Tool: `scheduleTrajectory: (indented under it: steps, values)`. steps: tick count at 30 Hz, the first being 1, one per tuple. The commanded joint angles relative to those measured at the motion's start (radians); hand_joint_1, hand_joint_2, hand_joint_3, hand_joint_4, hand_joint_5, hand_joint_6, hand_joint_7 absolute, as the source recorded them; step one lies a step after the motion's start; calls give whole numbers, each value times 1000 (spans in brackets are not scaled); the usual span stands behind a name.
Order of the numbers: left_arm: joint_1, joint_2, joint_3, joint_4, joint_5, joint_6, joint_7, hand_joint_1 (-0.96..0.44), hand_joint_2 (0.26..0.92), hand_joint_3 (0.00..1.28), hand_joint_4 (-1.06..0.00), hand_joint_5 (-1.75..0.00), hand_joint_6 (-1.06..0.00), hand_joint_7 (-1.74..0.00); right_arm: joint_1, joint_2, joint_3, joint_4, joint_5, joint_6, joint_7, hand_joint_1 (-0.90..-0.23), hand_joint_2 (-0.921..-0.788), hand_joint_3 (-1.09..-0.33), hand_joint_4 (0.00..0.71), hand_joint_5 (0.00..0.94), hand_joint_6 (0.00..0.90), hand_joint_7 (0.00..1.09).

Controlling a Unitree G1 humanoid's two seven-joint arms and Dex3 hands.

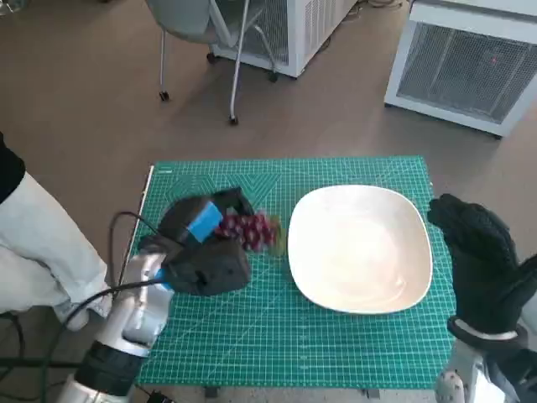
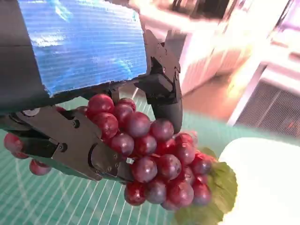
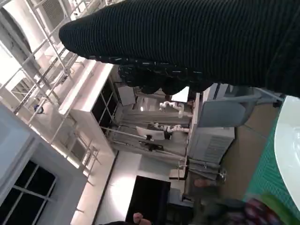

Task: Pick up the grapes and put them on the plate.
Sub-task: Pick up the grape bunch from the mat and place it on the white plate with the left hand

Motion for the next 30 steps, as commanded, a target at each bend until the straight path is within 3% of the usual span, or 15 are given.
scheduleTrajectory:
  steps: [1, 16, 30]
  values:
    - [30, 21, 35, -88, 2, -4, 11, 3, 919, 31, -744, -1128, -659, -1114, 12, 4, -1, 11, 4, 8, 2, -402, -921, -577, 499, 356, 253, 835]
    - [66, 16, 68, -184, 18, -6, 35, 3, 913, 15, -794, -1058, -674, -1110, 15, 11, 3, 8, -5, 5, -8, -399, -921, -578, 499, 354, 254, 831]
    - [37, -18, 46, -205, 10, -13, 19, 3, 913, 13, -798, -1053, -675, -1111, 19, 8, -1, 5, 0, 11, -5, -399, -921, -580, 497, 355, 251, 835]
